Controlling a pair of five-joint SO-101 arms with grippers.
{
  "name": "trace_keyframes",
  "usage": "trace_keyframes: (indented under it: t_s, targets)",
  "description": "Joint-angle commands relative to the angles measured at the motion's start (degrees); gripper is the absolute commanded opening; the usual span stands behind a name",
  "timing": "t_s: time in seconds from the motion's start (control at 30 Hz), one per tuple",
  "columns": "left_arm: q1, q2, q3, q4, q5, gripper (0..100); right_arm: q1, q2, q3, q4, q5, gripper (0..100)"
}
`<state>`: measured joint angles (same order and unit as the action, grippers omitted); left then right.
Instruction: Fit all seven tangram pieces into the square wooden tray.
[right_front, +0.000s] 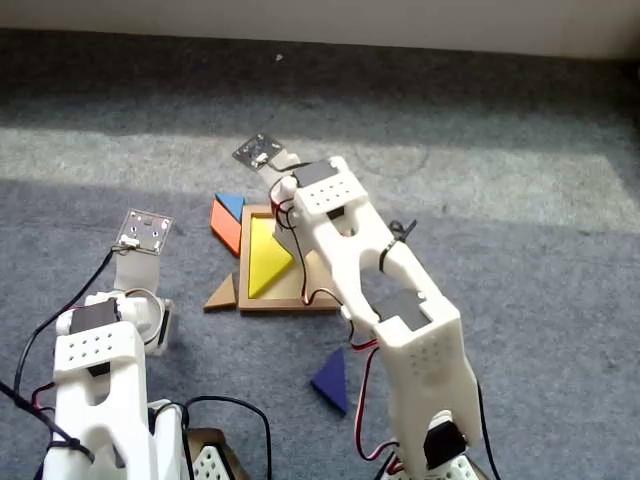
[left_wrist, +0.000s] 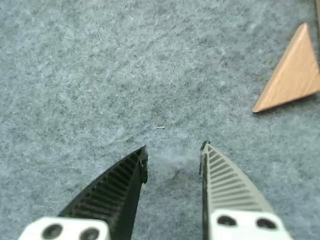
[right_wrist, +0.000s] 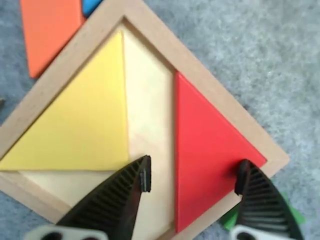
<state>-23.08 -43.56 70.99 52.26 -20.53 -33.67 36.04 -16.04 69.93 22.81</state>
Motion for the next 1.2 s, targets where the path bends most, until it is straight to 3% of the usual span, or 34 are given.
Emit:
trace_keyframes:
  t_s: [0.0,0.63,1.0,1.17]
  targets:
    - [-0.6,-0.8,-0.1,-0.8,-0.3,18,-3.6,-3.7,2.0,4.6,0.5,26.0]
    - [-0.6,-0.8,-0.1,-0.8,-0.3,18,-0.5,-11.6,2.0,5.7,-2.3,26.3]
    - [-0.6,-0.8,-0.1,-0.8,-0.3,18,-0.4,-3.1,1.7,2.4,-2.2,26.4]
    - [-0.6,-0.8,-0.1,-0.8,-0.3,18,-0.4,-0.2,1.6,2.4,1.1,26.4]
